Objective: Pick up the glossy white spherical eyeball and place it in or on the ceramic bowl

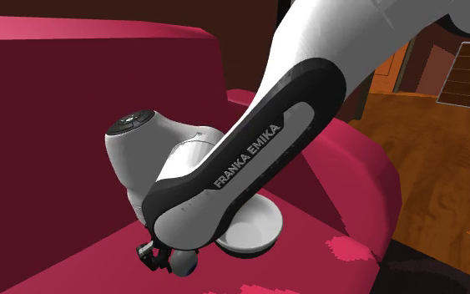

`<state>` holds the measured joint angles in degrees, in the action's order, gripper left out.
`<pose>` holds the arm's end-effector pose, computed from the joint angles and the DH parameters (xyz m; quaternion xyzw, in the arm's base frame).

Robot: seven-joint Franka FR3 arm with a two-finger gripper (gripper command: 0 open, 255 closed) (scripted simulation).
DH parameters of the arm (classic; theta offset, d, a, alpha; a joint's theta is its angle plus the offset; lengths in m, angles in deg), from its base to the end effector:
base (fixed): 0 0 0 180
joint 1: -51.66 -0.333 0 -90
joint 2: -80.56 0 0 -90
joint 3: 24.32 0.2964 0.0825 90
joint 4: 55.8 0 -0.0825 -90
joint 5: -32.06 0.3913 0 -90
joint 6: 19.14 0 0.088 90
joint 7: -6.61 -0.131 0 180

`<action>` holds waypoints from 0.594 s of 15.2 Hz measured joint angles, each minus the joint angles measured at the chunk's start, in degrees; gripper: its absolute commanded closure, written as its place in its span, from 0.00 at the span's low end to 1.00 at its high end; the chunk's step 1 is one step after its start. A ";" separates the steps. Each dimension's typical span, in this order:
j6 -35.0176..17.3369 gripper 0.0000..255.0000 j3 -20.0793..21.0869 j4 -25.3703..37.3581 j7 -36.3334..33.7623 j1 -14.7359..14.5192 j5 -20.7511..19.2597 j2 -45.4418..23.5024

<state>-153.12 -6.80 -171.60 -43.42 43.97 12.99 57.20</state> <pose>0.5387 0.2433 0.2028 0.9924 -0.1062 0.0103 0.0620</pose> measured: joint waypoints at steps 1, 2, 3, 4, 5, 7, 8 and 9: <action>0.02 1.00 -0.02 0.07 -0.04 -0.02 -0.02 -0.06; -0.03 1.00 -0.01 -0.01 -0.04 -0.01 -0.01 -0.01; -0.03 1.00 0.02 -0.08 -0.03 0.00 0.03 0.07; -0.03 1.00 0.03 -0.11 -0.02 0.00 0.04 0.09; -0.03 1.00 0.03 -0.12 -0.05 -0.01 0.04 0.09; -0.03 1.00 0.05 -0.14 -0.02 0.00 0.06 0.11; 0.23 1.00 0.10 -0.30 0.14 0.12 0.23 0.41; 0.77 1.00 0.20 -0.15 0.36 0.21 0.47 0.73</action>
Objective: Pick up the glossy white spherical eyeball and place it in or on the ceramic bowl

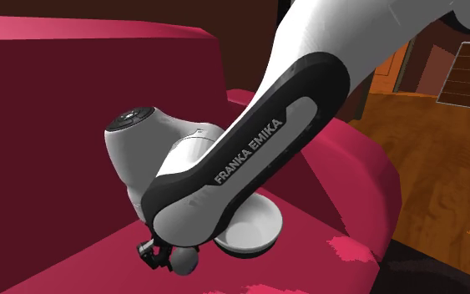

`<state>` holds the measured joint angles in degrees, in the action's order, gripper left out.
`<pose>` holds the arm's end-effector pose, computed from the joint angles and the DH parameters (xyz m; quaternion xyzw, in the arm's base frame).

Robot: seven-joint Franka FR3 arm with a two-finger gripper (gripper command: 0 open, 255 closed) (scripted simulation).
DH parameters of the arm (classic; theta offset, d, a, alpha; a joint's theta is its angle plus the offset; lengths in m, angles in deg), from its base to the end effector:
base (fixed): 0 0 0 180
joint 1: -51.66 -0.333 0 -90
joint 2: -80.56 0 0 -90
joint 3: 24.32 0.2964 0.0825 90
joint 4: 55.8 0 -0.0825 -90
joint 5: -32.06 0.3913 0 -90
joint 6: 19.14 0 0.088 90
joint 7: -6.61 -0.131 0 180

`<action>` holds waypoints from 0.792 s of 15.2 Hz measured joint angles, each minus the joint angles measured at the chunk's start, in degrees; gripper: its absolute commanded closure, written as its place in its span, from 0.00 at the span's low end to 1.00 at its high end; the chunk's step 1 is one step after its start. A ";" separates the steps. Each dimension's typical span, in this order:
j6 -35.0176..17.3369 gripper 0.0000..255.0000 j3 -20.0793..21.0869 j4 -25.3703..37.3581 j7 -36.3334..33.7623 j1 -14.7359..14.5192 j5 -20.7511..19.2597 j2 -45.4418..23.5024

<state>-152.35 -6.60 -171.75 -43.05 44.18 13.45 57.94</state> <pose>0.5379 0.2422 0.2082 0.9923 -0.1066 0.0084 0.0630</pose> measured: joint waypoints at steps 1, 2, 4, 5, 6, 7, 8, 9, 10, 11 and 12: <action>0.49 1.00 0.13 0.01 0.25 0.12 0.28 0.49; 1.01 1.00 0.31 -0.09 0.43 0.20 0.61 1.12; 2.08 1.00 0.58 -0.03 1.02 0.47 1.23 2.23; 2.78 1.00 0.75 0.15 1.25 0.53 1.58 2.79; 3.26 1.00 0.86 0.15 1.54 0.66 1.88 3.33; 3.84 1.00 0.96 0.43 1.76 0.72 2.12 3.66; 4.35 1.00 1.05 0.53 2.04 0.83 2.39 4.12; 5.00 1.00 1.19 0.72 2.21 0.86 2.69 4.61; 5.74 1.00 1.36 0.87 2.48 0.93 3.06 5.26; 6.24 1.00 1.45 1.11 2.60 0.94 3.26 5.57; 6.96 1.00 1.56 1.38 2.91 1.03 3.58 6.06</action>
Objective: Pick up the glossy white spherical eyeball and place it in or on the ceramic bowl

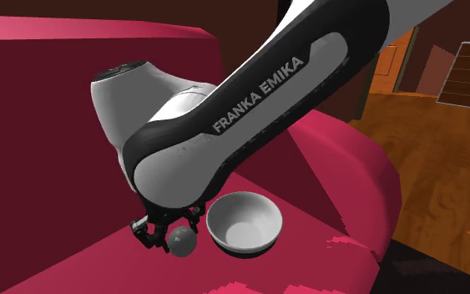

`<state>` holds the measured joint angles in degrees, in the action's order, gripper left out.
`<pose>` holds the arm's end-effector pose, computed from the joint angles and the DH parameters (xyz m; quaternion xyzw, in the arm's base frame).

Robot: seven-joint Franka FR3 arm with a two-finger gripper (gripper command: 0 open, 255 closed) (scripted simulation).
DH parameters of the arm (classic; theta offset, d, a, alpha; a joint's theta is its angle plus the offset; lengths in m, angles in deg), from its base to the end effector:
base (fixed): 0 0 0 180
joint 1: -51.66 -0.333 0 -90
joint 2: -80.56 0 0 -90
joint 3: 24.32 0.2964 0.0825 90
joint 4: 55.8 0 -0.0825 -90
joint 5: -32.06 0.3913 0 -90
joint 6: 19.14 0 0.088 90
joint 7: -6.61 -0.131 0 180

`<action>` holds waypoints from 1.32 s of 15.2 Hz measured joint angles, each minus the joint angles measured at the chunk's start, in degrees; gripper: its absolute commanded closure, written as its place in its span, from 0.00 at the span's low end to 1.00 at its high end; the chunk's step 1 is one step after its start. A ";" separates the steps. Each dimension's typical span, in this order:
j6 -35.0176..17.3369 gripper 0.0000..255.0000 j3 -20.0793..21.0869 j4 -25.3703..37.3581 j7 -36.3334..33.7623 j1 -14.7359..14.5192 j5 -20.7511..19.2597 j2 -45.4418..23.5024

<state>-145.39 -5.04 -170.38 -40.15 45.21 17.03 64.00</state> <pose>0.5393 0.2425 0.2697 0.9922 -0.1068 0.0078 0.0634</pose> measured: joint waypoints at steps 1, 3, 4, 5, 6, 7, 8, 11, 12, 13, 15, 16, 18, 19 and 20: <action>0.61 1.00 0.10 0.14 0.23 0.06 0.28 0.51; 1.84 1.00 0.25 0.49 0.83 0.28 0.86 1.52; 2.55 1.00 0.33 0.84 1.07 0.33 1.13 1.93; 3.22 1.00 0.39 1.34 1.25 0.35 1.30 2.13; 3.82 1.00 0.47 1.55 1.44 0.39 1.55 2.56; 4.36 1.00 0.55 1.65 1.62 0.43 1.80 3.04; 5.07 1.00 0.61 2.15 1.79 0.43 1.98 3.28; 7.00 1.00 0.79 2.94 2.43 0.57 2.70 4.57; 7.74 1.00 0.81 3.48 2.67 0.62 2.87 4.80; 8.42 1.00 0.87 3.91 2.79 0.61 3.04 5.08; 9.85 1.00 0.99 4.85 3.06 0.59 3.39 5.62; 9.82 1.00 0.84 3.93 3.82 1.06 3.78 6.69; 8.84 1.00 0.22 0.15 6.11 2.49 4.93 9.99; 8.18 1.00 -0.12 -1.77 7.18 3.10 5.41 11.50; 7.30 1.00 -0.53 -3.77 8.28 3.72 5.80 12.84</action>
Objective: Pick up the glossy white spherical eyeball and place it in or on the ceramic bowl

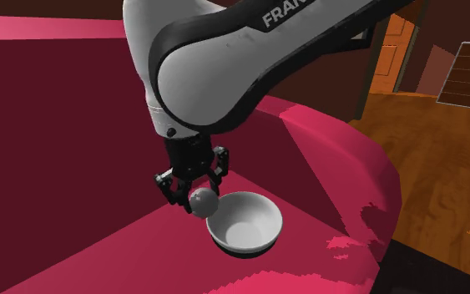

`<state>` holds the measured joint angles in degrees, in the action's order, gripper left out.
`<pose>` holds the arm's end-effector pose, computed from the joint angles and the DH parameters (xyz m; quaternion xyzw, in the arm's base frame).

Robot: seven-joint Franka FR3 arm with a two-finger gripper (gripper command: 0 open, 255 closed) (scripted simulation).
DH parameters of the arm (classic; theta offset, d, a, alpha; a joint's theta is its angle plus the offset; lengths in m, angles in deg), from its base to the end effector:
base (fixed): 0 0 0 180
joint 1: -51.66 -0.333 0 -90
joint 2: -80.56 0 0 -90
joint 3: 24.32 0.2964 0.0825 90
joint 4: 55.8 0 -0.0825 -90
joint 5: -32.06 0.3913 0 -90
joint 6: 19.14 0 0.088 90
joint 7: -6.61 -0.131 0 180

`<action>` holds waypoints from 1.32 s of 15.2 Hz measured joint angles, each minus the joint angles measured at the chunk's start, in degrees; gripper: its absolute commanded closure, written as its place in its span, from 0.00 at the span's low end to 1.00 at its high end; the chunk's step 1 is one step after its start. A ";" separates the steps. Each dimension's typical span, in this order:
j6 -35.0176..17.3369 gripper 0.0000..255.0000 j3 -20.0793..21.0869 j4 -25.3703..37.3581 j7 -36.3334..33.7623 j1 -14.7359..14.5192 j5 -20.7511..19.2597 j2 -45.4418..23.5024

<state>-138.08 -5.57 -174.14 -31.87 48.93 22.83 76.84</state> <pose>0.5239 0.1929 0.3525 0.9922 -0.1072 0.0078 0.0636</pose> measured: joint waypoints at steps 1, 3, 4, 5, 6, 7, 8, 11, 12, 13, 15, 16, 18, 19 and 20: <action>-0.41 1.00 -0.48 -1.52 1.26 0.63 0.41 1.32; -1.25 1.00 -1.63 -4.90 4.08 1.94 1.32 4.39; -1.79 1.00 -2.30 -6.79 5.59 2.58 1.74 5.99; -2.19 1.00 -2.91 -8.26 6.86 3.10 2.04 7.25; -2.83 1.00 -3.60 -9.59 8.17 3.69 2.15 8.14; -3.43 1.00 -4.44 -11.44 9.76 4.33 2.43 9.60; -3.85 1.00 -4.71 -12.37 10.25 4.51 2.53 10.19; -5.89 1.00 -4.91 -13.99 10.33 4.72 2.22 9.77; -6.53 1.00 -4.91 -14.48 10.22 4.74 2.11 9.59; -7.37 1.00 -4.81 -14.78 9.84 4.71 1.87 9.00; -8.80 1.00 -4.81 -15.34 9.51 4.79 1.45 8.09; -9.50 1.00 -4.82 -15.68 9.33 4.83 1.24 7.71; -11.12 1.00 -4.82 -16.56 8.94 4.89 0.82 6.91; -11.92 1.00 -4.84 -16.89 8.71 4.94 0.54 6.40; -12.72 1.00 -4.79 -17.14 8.36 4.93 0.25 5.81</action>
<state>-150.80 -10.36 -191.28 -23.51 53.85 23.08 82.65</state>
